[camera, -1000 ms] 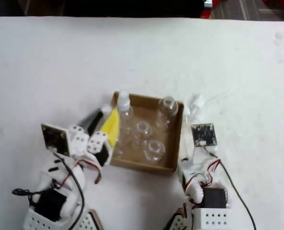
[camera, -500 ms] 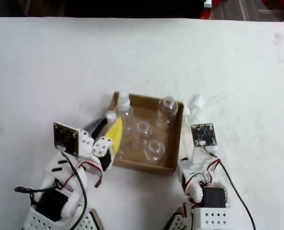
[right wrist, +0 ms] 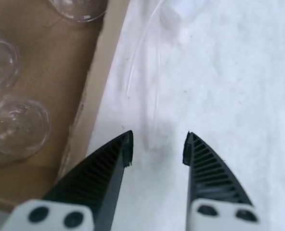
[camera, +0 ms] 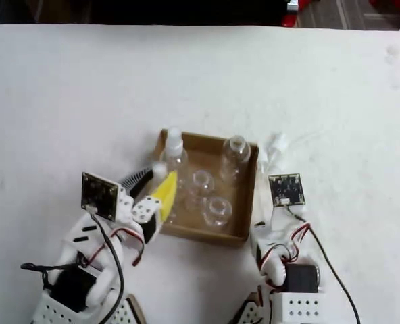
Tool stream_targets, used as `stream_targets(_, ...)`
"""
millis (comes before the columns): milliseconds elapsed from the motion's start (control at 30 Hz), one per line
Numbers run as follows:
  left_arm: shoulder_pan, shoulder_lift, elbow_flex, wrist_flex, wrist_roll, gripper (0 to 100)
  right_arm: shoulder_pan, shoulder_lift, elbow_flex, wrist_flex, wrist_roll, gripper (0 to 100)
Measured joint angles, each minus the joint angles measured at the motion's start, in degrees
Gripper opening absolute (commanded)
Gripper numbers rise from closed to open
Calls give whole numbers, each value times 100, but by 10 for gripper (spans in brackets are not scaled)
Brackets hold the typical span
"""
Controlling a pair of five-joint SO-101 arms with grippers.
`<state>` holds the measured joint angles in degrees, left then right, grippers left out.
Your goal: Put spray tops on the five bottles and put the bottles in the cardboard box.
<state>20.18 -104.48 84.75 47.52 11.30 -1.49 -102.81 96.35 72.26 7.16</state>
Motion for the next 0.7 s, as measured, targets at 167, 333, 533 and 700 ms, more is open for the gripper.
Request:
stream_targets(167, 0, 0, 0, 0, 0, 241, 0, 0, 0, 0, 0, 152)
stream_targets(333, 9, 0, -721, 448, 149, 241, 0, 0, 0, 0, 0, 152)
stream_targets(533, 0, -53, -2119, 1415, 229, 242, 0, 0, 0, 0, 0, 152)
stream_targets(700, -237, -44, -2207, 1714, 229, 241, 0, 0, 0, 0, 0, 152)
